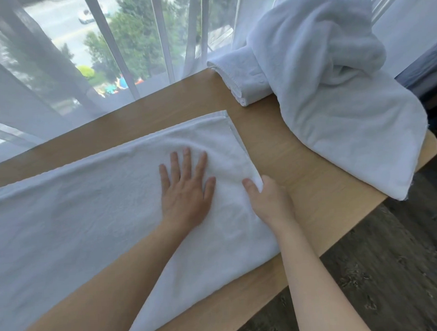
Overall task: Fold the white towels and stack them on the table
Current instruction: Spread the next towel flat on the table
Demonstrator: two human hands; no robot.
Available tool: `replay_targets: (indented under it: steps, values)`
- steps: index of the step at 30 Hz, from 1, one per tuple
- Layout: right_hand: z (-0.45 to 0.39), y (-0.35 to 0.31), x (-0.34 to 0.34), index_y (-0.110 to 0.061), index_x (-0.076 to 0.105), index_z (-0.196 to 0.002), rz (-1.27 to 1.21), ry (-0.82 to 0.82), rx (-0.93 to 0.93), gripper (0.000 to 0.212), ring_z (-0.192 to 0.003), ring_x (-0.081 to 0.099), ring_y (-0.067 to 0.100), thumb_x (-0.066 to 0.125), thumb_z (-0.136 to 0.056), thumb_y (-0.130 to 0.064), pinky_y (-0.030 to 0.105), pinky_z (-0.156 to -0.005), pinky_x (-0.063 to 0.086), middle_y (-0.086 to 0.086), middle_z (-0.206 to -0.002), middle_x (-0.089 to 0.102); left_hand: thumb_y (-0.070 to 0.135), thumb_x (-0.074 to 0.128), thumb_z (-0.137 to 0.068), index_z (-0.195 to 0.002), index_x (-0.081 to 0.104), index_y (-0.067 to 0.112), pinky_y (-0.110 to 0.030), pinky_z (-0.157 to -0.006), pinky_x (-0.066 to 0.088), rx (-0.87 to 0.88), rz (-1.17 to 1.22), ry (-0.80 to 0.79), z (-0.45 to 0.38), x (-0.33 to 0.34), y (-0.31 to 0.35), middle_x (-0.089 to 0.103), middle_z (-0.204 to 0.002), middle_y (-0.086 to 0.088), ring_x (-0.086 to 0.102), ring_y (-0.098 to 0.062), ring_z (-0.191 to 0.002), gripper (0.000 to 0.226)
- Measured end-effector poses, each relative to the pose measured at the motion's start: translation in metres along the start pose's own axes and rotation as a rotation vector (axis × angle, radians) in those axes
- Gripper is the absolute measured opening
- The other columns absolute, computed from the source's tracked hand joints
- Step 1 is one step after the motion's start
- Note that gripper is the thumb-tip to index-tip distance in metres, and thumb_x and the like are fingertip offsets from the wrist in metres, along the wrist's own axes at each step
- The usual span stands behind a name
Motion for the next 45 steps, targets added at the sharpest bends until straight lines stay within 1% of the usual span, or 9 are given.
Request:
replay_targets:
  steps: [8, 11, 14, 20, 26, 32, 35, 40, 45]
  values:
    - [0.022, 0.008, 0.01, -0.021, 0.044, -0.072, 0.281, 0.269, -0.042, 0.056, -0.054, 0.054, 0.019, 0.033, -0.094, -0.072, 0.032, -0.053, 0.043, -0.004, -0.06, 0.053, 0.072, 0.02, -0.095, -0.16, 0.005, 0.035, -0.047, -0.123, -0.003, 0.081, 0.012, 0.011, -0.106, -0.019, 0.0, 0.011, -0.168, -0.004, 0.005, -0.026, -0.154, 0.076]
    - [0.02, 0.009, 0.011, -0.023, 0.043, -0.069, 0.295, 0.278, -0.042, 0.055, -0.049, 0.051, 0.017, 0.032, -0.094, -0.071, 0.03, -0.05, 0.039, -0.006, -0.055, 0.049, 0.06, 0.056, -0.092, -0.144, 0.047, 0.024, -0.037, -0.113, 0.019, 0.046, 0.253, 0.186, -0.116, -0.028, 0.004, 0.046, -0.133, -0.007, 0.036, -0.031, -0.13, 0.064]
    - [0.019, 0.011, 0.009, -0.024, 0.044, -0.068, 0.241, 0.243, -0.033, 0.056, -0.052, 0.052, 0.016, 0.032, -0.094, -0.072, 0.033, -0.053, 0.045, -0.007, -0.058, 0.052, 0.041, 0.07, -0.09, -0.109, 0.07, 0.017, -0.033, -0.099, 0.026, 0.073, 0.397, 0.311, -0.122, -0.038, 0.008, 0.046, -0.1, 0.002, 0.047, -0.031, -0.109, 0.03]
    - [0.014, 0.014, -0.005, -0.021, 0.042, -0.071, 0.264, 0.314, -0.091, 0.057, -0.049, 0.052, 0.02, 0.029, -0.093, -0.071, 0.035, -0.049, 0.046, -0.006, -0.054, 0.048, 0.033, 0.071, -0.09, -0.096, 0.073, 0.015, -0.036, -0.089, 0.041, 0.152, 0.513, 0.431, -0.139, -0.049, 0.009, 0.05, -0.09, 0.002, 0.055, -0.026, -0.093, 0.019]
    - [0.001, 0.014, -0.008, -0.016, 0.049, -0.074, 0.381, 0.471, -0.179, 0.046, -0.039, 0.043, 0.018, 0.049, -0.097, -0.056, 0.025, -0.04, 0.033, -0.003, -0.05, 0.046, 0.032, 0.065, -0.096, -0.114, 0.073, 0.016, -0.027, -0.096, 0.035, 0.094, 0.461, 0.363, -0.156, -0.037, 0.015, 0.054, -0.099, -0.003, 0.053, -0.028, -0.107, 0.026]
    - [0.007, -0.013, 0.002, -0.012, 0.055, -0.118, 0.383, 0.578, -0.255, 0.029, -0.104, 0.058, 0.029, 0.06, -0.095, -0.028, 0.046, -0.088, 0.045, 0.008, -0.113, 0.06, 0.022, 0.046, -0.102, -0.141, 0.054, 0.011, -0.041, -0.118, 0.03, 0.089, 0.423, 0.405, -0.063, -0.043, -0.001, 0.051, -0.148, -0.007, 0.038, -0.026, -0.145, 0.041]
    - [0.02, -0.054, 0.045, -0.015, 0.045, -0.141, 0.353, 0.353, -0.556, 0.041, -0.141, 0.039, 0.029, 0.041, -0.103, -0.03, 0.051, -0.117, 0.026, 0.007, -0.146, 0.048, 0.034, 0.036, -0.1, -0.153, 0.038, 0.013, -0.045, -0.125, 0.015, -0.008, 0.188, 0.281, 0.004, -0.026, -0.036, 0.031, -0.163, -0.006, 0.018, -0.024, -0.154, 0.057]
    - [-0.003, -0.069, 0.083, -0.029, 0.029, -0.157, 0.575, 0.01, -0.831, 0.059, -0.154, 0.012, 0.023, 0.033, -0.103, -0.052, 0.052, -0.124, 0.007, 0.002, -0.167, 0.019, 0.056, 0.022, -0.097, -0.161, 0.015, 0.026, -0.048, -0.125, 0.001, -0.252, 0.009, 0.129, 0.033, -0.016, -0.071, 0.009, -0.169, -0.004, 0.002, -0.03, -0.156, 0.071]
    - [-0.063, -0.077, 0.059, -0.038, 0.004, -0.16, 0.639, 0.087, -0.566, 0.064, -0.155, -0.006, 0.015, 0.012, -0.099, -0.057, 0.042, -0.124, -0.009, -0.005, -0.169, -0.004, 0.056, 0.016, -0.099, -0.161, 0.007, 0.03, -0.048, -0.125, -0.002, -0.25, -0.023, 0.111, 0.029, -0.011, -0.073, 0.003, -0.17, 0.001, -0.003, -0.028, -0.156, 0.068]
Point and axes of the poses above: each hand's wrist, its own z-axis away from the middle knuckle, its own x-axis out of the palm, y = z × x, the point moved 3 cm from there along -z, towards the middle knuckle
